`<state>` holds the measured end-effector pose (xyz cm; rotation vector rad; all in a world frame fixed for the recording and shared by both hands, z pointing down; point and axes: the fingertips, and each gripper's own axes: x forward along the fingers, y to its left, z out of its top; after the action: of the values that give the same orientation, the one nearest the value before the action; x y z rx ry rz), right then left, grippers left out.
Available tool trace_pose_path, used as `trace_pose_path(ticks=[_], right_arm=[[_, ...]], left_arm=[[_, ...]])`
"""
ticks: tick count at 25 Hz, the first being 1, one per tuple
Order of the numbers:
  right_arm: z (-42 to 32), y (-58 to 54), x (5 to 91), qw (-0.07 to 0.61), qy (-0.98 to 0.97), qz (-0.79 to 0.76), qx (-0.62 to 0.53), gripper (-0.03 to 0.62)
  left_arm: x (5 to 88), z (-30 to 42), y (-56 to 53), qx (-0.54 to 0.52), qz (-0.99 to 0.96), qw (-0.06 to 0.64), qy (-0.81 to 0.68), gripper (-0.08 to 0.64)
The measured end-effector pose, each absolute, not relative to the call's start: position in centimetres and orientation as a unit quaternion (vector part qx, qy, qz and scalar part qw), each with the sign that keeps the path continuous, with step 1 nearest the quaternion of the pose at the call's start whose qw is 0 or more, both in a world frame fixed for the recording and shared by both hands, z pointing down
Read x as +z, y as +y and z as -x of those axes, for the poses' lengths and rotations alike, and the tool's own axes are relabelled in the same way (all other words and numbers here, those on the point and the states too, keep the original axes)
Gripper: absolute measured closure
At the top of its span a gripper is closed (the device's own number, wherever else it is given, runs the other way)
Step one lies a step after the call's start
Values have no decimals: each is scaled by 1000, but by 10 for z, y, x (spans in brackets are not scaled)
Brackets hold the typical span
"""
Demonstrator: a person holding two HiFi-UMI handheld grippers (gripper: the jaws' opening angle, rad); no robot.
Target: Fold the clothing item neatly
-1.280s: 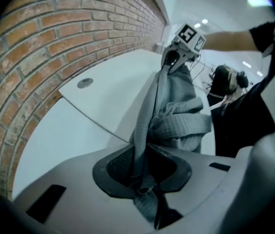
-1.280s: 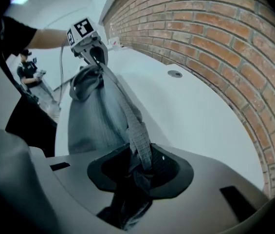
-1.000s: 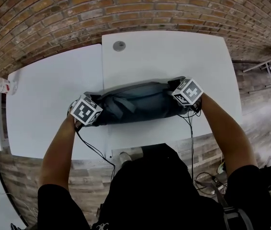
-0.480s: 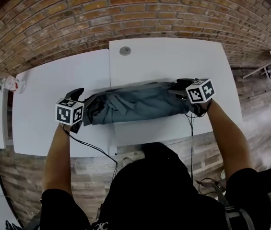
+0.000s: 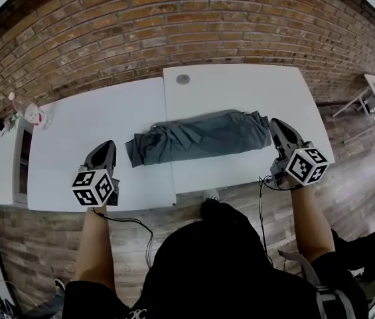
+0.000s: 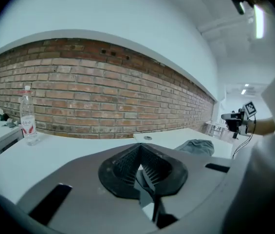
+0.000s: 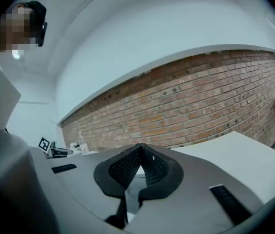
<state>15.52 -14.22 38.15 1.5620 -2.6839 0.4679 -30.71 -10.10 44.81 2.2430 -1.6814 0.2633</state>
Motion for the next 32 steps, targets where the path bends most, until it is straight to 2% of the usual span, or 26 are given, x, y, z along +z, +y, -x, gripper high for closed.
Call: trace_pose_path(ticks=[3,12,22,32], right_arm=[[-133,-98,372,-21,-859,-492,142,591],[-113,-11,377,1,-845,-522,117,591],[-159,50,386,13,-846,-518,126,591],[-194,157,413,46,-857,-503,105,591]], left_arm=[[440,288,-74,70,-794,162,-581,561],[460,234,-2,82,-817,159,-548,561],[455,206,64,67,-799,133,-582,561],[457,134,168,75,-784,148,-598,561]])
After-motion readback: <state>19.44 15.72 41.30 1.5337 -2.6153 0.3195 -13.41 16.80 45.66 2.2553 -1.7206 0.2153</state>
